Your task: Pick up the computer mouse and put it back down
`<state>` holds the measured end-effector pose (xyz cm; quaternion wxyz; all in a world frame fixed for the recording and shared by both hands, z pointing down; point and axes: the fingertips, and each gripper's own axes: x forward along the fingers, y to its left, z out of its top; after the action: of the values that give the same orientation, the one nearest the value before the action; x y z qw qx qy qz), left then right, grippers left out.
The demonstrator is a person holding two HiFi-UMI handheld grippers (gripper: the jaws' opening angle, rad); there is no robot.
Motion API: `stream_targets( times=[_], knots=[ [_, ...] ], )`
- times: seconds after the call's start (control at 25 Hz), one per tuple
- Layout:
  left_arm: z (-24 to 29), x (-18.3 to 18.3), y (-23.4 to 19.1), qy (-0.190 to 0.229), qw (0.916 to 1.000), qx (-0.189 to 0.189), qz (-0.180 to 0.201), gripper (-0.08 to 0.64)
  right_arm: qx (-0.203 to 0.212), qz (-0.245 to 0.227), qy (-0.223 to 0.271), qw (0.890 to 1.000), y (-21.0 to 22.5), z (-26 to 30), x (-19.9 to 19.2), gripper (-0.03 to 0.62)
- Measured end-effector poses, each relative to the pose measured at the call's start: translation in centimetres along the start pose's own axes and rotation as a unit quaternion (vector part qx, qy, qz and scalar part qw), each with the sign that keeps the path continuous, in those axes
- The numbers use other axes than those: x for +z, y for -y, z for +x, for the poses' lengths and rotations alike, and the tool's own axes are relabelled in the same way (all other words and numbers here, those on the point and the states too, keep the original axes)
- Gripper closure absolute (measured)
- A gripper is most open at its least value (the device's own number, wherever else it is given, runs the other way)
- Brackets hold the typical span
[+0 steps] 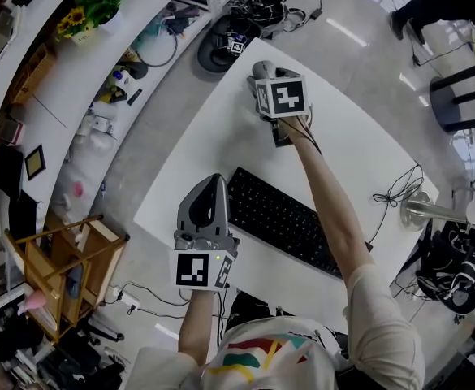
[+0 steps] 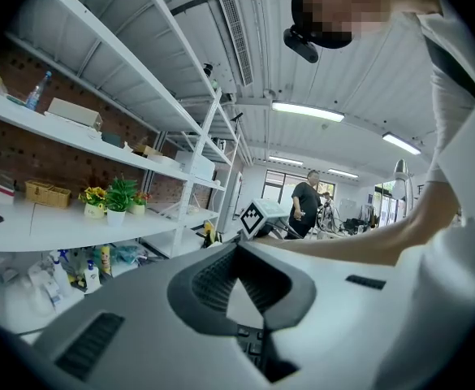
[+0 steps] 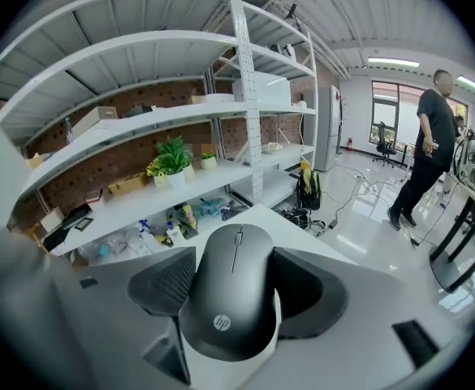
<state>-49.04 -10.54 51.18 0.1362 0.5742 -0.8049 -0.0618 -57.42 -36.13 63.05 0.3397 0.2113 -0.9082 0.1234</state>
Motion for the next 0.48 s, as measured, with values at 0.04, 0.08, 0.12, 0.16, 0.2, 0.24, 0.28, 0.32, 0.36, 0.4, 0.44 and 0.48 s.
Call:
stream_targets(
  times=[0.04, 0.08, 0.12, 0.16, 0.2, 0.24, 0.28, 0.32, 0.36, 0.4, 0.44, 0.48],
  knots=[
    [-0.3, 0.3, 0.1, 0.003, 1.0000, 0.001, 0.001, 0.515, 0.005, 0.005, 0.010, 1.000, -0.3, -0.8, 0.6, 0.281],
    [-0.5, 0.7, 0.2, 0.007, 1.0000, 0.002, 0.001, 0.515, 0.009, 0.008, 0.019, 1.000, -0.6, -1.8, 1.1, 0.281],
    [-0.8, 1.1, 0.6, 0.011, 0.9999, 0.002, 0.003, 0.515, 0.013, 0.009, 0.029, 0.999, -0.9, -2.9, 1.6, 0.281],
    [-1.1, 1.5, 1.0, 0.015, 0.9999, 0.001, 0.006, 0.515, 0.016, 0.009, 0.039, 0.999, -1.2, -4.1, 2.0, 0.281],
    [-1.5, 2.1, 1.6, 0.019, 0.9998, -0.001, 0.009, 0.515, 0.021, 0.008, 0.050, 0.998, -1.5, -5.5, 2.3, 0.281],
    [-1.9, 2.6, 2.3, 0.024, 0.9996, -0.004, 0.012, 0.515, 0.026, 0.007, 0.061, 0.998, -1.7, -6.9, 2.7, 0.281],
    [-2.3, 3.3, 3.1, 0.028, 0.9995, -0.007, 0.016, 0.515, 0.029, 0.005, 0.071, 0.997, -1.9, -8.5, 3.0, 0.281],
    [-2.7, 3.9, 3.9, 0.033, 0.9992, -0.011, 0.019, 0.515, 0.030, 0.002, 0.082, 0.996, -2.0, -10.2, 3.3, 0.281],
    [-3.0, 4.5, 4.8, 0.038, 0.9989, -0.015, 0.023, 0.515, 0.029, 0.000, 0.093, 0.995, -2.0, -12.1, 3.6, 0.281],
    [-3.4, 5.0, 5.7, 0.043, 0.9985, -0.020, 0.027, 0.515, 0.028, -0.003, 0.104, 0.994, -2.0, -14.0, 3.7, 0.282],
    [-3.9, 5.4, 6.6, 0.048, 0.9981, -0.024, 0.031, 0.515, 0.029, -0.003, 0.114, 0.993, -2.0, -15.9, 3.7, 0.282],
    [-4.4, 5.8, 7.5, 0.052, 0.9977, -0.027, 0.034, 0.515, 0.033, -0.002, 0.124, 0.992, -2.1, -17.8, 3.5, 0.281]
  ],
)
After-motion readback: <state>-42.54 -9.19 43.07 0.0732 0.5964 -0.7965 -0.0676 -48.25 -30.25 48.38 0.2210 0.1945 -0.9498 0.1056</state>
